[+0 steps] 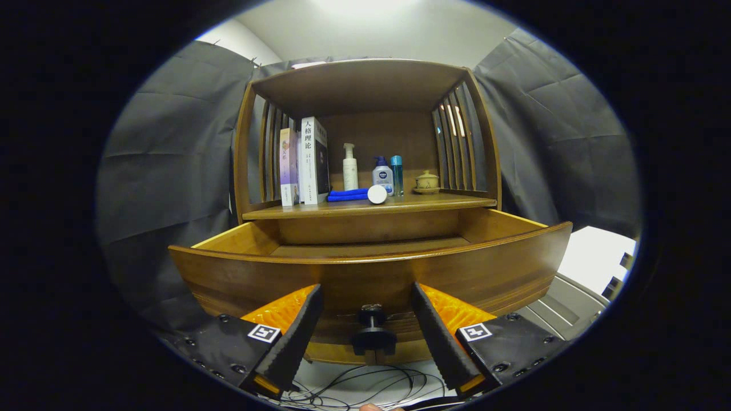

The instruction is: Pull open the drawer, take out the items inside it, and place them on the countertop above the cabinet.

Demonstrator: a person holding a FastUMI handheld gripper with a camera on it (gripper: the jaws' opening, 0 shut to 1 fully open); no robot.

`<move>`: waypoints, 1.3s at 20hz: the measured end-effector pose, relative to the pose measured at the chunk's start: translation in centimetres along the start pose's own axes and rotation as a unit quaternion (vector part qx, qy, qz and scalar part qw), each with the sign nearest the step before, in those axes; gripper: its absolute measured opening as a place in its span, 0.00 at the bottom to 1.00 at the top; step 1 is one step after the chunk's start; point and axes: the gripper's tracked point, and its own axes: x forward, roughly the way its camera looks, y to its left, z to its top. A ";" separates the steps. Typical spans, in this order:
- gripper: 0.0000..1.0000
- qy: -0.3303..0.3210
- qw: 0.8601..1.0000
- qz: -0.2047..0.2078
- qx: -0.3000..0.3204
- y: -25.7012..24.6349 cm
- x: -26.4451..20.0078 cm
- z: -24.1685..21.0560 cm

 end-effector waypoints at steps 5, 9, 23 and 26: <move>0.98 0.009 1.000 -0.001 -0.001 0.2 1.7 0.4; 0.98 0.005 1.000 -0.004 -0.002 0.3 3.9 1.2; 0.98 0.011 1.000 -0.014 0.005 0.4 12.0 2.5; 0.97 0.012 1.000 -0.014 0.004 0.4 13.7 2.7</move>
